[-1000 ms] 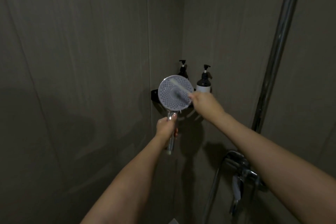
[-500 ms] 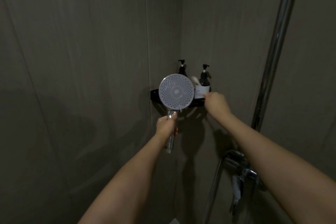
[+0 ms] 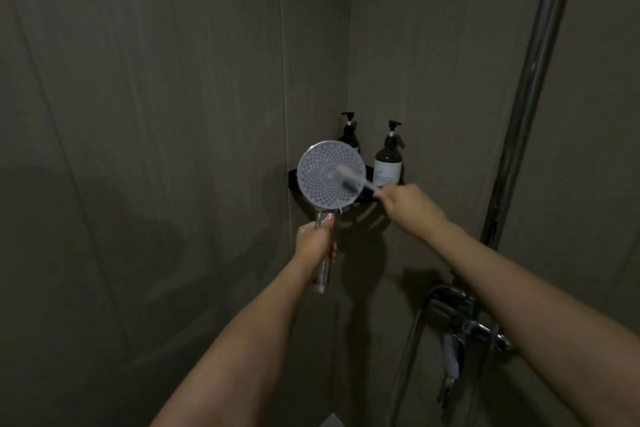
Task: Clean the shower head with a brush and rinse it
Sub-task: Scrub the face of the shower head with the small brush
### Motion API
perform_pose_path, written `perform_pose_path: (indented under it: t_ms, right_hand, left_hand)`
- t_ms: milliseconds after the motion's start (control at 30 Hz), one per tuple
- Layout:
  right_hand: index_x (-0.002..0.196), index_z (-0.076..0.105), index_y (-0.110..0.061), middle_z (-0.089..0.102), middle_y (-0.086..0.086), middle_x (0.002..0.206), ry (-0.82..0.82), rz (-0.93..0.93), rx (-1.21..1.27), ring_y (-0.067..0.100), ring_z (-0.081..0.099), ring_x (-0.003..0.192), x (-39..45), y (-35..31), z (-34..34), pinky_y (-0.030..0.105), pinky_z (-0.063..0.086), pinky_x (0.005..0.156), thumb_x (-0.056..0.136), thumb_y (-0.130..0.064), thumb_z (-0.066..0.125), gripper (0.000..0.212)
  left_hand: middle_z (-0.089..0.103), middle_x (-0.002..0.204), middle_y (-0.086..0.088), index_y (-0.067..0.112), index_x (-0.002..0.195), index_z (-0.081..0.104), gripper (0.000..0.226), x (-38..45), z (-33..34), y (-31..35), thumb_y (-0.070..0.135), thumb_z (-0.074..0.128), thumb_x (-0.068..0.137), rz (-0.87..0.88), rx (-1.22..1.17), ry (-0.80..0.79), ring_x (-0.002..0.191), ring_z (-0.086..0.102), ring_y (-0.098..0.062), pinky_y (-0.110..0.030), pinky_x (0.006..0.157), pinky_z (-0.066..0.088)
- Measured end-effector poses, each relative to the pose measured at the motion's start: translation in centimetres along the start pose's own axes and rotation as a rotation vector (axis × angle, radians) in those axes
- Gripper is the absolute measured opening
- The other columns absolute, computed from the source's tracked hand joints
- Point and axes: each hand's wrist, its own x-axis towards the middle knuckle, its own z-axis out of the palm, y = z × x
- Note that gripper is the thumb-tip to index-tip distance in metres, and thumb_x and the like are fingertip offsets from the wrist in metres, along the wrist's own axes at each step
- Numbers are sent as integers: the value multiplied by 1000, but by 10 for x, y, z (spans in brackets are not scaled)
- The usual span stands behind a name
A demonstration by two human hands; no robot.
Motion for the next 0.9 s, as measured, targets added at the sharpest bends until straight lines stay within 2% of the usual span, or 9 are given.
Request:
perform_pose_path:
  t_ms: [67,200,267,367,467,533,633,800,900]
  right_hand:
    - [103,59,-3,64,17,94,-115,7,-107,31,60,79,-2,2,13,34,43,63,100,-25,36,32]
    - [107,60,4,65,23,101,163,271,70,36,62,88,8,25,-2,37,45,69,100,-17,35,34]
    - [102,61,2,66,23,94,150,141,101,35,63,84,7,21,-6,39,49,70,100,-21,36,35]
    - [100,59,-5,64,17,89,-77,60,-14,29,60,77,-2,11,10,37,48,66,100,-28,36,33]
    - [104,61,4,66,25,98,131,210,-12,37,63,86,7,28,5,38,47,67,100,-23,35,37]
    - [100,62,5,66,27,95,223,171,21,38,63,84,6,26,1,36,44,65,100,-22,36,37]
    - [94,61,-7,62,17,86,4,63,0,33,62,80,-1,16,8,36,46,66,100,-27,36,33]
    - [99,62,4,66,27,94,227,192,27,40,63,85,-2,32,4,37,44,66,100,-26,36,39]
    - [94,60,-1,63,19,84,15,68,27,33,61,75,-7,24,11,38,46,64,99,-31,36,39]
  left_hand:
    - [47,41,-7,9,61,49,37,-1,0,0,27,52,94,-7,-21,-4,28,44,-13,-20,36,39]
    - [47,50,-11,10,64,47,35,-1,-3,-1,28,52,94,-30,-28,-21,31,44,-14,-21,37,39]
    - [48,51,-12,10,64,48,35,1,-4,-2,29,52,94,-39,-34,-19,34,44,-16,-22,40,39]
    - [47,52,-12,10,64,48,35,2,-3,-2,29,52,94,-50,-65,-13,31,43,-14,-20,38,38]
    - [47,52,-12,11,67,48,33,2,-3,-1,30,52,94,-60,-61,-42,33,44,-14,-20,37,39]
    - [47,51,-11,12,67,46,33,3,-2,-1,30,53,94,-55,-56,-49,34,44,-15,-20,37,39]
    - [46,51,-11,11,66,47,34,3,-1,0,29,52,94,-49,-69,-50,36,44,-16,-19,38,38]
    - [48,54,-10,11,72,48,30,3,-5,-2,30,51,94,-76,-55,-70,40,44,-18,-21,39,39]
    - [48,54,-10,11,70,48,31,3,-5,-3,31,51,94,-78,-57,-63,41,44,-18,-21,39,38]
